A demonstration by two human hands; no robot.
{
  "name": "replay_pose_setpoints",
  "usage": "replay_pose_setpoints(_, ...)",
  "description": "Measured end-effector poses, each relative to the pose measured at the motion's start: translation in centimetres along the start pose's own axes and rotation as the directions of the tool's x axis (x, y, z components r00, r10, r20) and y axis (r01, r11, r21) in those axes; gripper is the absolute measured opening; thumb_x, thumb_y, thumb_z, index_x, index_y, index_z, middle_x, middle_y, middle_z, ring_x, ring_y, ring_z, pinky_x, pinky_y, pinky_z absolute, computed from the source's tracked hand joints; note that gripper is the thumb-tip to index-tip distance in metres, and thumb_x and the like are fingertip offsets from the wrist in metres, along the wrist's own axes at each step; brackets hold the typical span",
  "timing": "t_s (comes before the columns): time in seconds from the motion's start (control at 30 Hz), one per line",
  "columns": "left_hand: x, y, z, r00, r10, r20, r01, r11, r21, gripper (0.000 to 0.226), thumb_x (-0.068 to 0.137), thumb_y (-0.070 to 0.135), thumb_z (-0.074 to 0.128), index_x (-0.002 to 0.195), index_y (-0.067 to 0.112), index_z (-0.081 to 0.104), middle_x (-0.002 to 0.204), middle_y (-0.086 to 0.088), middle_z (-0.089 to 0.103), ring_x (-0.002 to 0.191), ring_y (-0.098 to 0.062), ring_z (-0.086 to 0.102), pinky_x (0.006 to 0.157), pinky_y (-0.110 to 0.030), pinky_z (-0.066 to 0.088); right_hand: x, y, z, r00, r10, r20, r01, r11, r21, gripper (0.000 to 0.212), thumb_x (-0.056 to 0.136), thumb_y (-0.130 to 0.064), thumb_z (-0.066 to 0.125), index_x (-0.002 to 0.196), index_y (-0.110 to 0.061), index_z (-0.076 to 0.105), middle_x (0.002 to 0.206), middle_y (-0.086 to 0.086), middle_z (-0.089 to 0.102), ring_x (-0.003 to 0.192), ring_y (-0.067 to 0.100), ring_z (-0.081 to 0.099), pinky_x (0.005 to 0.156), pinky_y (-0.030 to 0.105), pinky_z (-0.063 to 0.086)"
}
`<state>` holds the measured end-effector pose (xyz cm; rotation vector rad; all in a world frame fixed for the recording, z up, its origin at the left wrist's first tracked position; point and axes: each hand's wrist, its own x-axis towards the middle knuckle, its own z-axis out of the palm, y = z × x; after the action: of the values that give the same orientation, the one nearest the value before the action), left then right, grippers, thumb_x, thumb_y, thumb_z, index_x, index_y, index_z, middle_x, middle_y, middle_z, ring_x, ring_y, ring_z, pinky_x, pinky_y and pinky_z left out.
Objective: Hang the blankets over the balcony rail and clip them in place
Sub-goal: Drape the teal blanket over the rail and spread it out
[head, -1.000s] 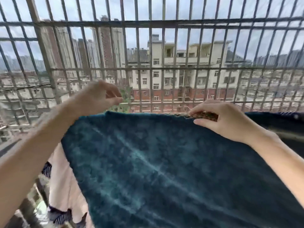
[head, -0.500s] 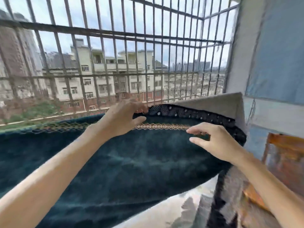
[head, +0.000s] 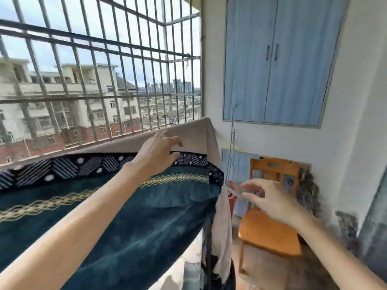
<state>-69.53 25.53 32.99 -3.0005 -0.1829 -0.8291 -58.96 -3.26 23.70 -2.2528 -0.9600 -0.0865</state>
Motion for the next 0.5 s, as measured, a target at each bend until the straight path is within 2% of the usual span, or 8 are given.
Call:
replay_pose_setpoints(0.13, 6.1, -0.9, 3.4, 1.0, 0.006, -0.026, -0.006, 1.0, 0.019, 0.036, 0.091, 0.022, 0.064, 0.126, 0.025, 0.06, 0.136, -0.007, 0.053, 0.122, -0.025, 0.052, 0.105, -0.044, 0.043, 5.8, 3.0, 0.3, 1.0, 0.017, 0.011, -0.017, 0.999, -0.031, 0.021, 0.094, -0.03, 0.059, 0.114, -0.03, 0.065, 0.095, -0.026, 0.061, 0.083, -0.016, 0.054, 0.065, 0.004, 0.039)
replay_pose_setpoints(0.23, 10.4, -1.9, 5.3, 0.999, -0.019, -0.027, 0.02, 0.999, 0.035, 0.039, 0.092, 0.023, 0.064, 0.13, 0.024, 0.058, 0.134, -0.004, 0.052, 0.122, -0.023, 0.049, 0.108, -0.044, 0.04, 11.2, 4.5, 0.9, 0.999, 0.033, 0.028, -0.031, 0.998, -0.048, 0.025, 0.096, -0.027, 0.057, 0.119, -0.023, 0.064, 0.107, -0.014, 0.065, 0.086, -0.011, 0.054, 0.074, 0.005, 0.038)
replay_pose_setpoints(0.37, 14.5, -2.4, 8.2, 0.997, -0.018, -0.07, 0.024, 0.997, 0.078, 0.039, 0.093, 0.025, 0.06, 0.132, 0.025, 0.056, 0.133, -0.003, 0.052, 0.117, -0.021, 0.052, 0.102, -0.039, 0.046, 18.4, 6.9, 3.3, 0.995, 0.085, 0.052, -0.084, 0.996, -0.022, 0.035, 0.095, -0.028, 0.057, 0.127, -0.015, 0.059, 0.124, -0.001, 0.064, 0.105, 0.01, 0.059, 0.089, 0.02, 0.042)
replay_pose_setpoints(0.43, 15.4, -2.2, 9.6, 0.993, -0.011, -0.119, 0.029, 0.988, 0.148, 0.038, 0.095, 0.025, 0.055, 0.133, 0.025, 0.056, 0.134, -0.003, 0.05, 0.117, -0.022, 0.05, 0.098, -0.037, 0.045, 21.2, 8.3, 5.2, 0.988, 0.13, 0.08, -0.127, 0.991, -0.047, 0.05, 0.092, -0.035, 0.061, 0.135, -0.013, 0.05, 0.13, 0.003, 0.06, 0.114, 0.018, 0.058, 0.096, 0.03, 0.046)
replay_pose_setpoints(0.5, 15.5, -1.7, 10.8, 0.986, 0.004, -0.166, 0.029, 0.98, 0.198, 0.036, 0.093, 0.024, 0.053, 0.129, 0.025, 0.059, 0.137, -0.005, 0.049, 0.122, -0.025, 0.046, 0.103, -0.041, 0.037, 23.1, 9.7, 7.2, 0.979, 0.163, 0.12, -0.159, 0.986, -0.043, 0.066, 0.086, -0.045, 0.065, 0.14, -0.014, 0.042, 0.136, 0.003, 0.054, 0.12, 0.021, 0.055, 0.1, 0.038, 0.045)
